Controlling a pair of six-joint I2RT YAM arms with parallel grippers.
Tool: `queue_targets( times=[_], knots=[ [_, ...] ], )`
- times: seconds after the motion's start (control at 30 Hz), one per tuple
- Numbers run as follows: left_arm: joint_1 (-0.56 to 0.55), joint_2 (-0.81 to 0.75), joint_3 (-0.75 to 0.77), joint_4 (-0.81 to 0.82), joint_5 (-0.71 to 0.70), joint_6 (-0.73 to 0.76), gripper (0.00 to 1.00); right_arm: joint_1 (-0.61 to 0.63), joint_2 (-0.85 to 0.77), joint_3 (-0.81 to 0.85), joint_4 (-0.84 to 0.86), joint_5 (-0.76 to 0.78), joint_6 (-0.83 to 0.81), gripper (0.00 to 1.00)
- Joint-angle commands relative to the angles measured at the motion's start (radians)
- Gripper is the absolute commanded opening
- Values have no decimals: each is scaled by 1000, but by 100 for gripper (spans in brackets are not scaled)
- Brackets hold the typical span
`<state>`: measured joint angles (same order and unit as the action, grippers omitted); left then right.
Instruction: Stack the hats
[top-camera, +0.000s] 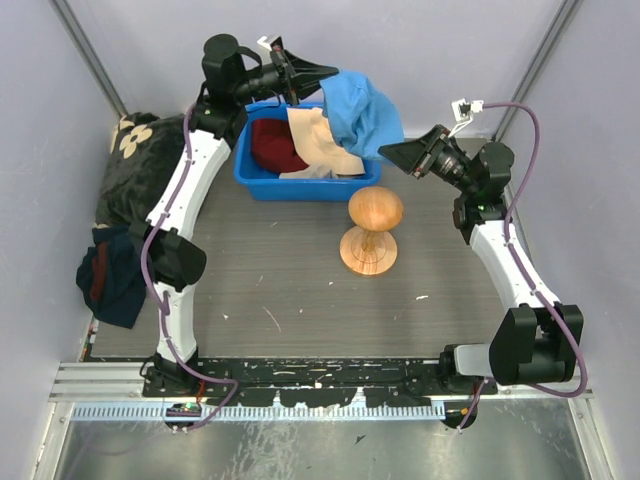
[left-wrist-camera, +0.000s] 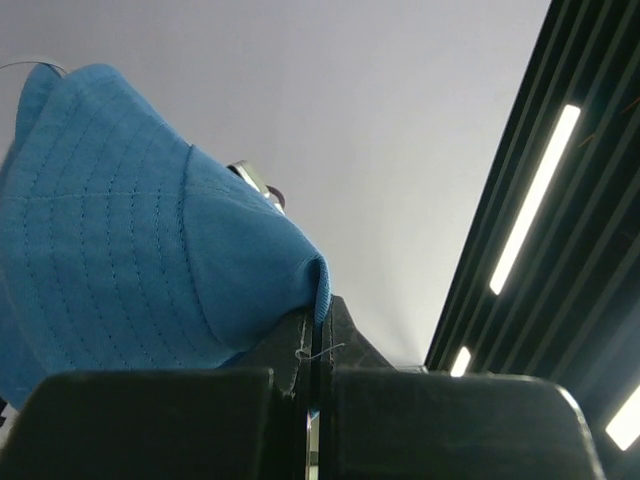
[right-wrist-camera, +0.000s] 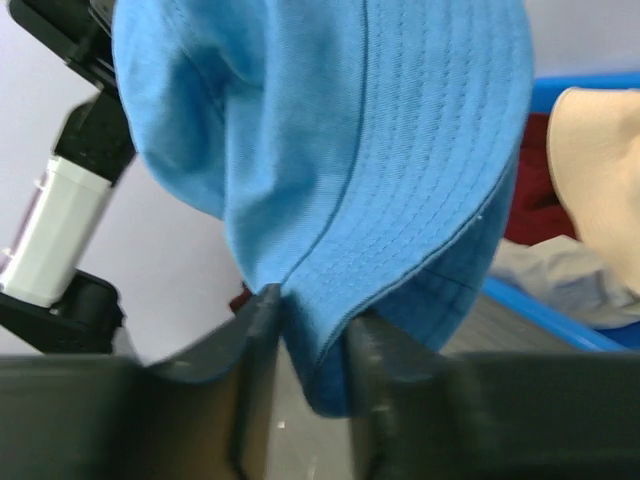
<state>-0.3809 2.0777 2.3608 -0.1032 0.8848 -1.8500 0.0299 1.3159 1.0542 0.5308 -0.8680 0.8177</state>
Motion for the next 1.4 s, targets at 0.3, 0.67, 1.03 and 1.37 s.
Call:
queue_targets(
  times=[0.3, 0.67, 1.03, 1.37],
  knots=[
    [149, -30, -19, -194, 20, 458, 68, 57, -12, 308, -126, 132, 330, 1],
    [188, -252, -184, -794, -186, 1033, 75, 140, 5, 323, -198, 370, 611, 1],
    [261, -488, -676, -527, -180, 981, 74, 245, 139, 251, 124, 365, 664, 1],
    [268, -484, -672, -528, -175, 983, 73, 224, -38, 67, -36, 342, 536, 1]
  ],
)
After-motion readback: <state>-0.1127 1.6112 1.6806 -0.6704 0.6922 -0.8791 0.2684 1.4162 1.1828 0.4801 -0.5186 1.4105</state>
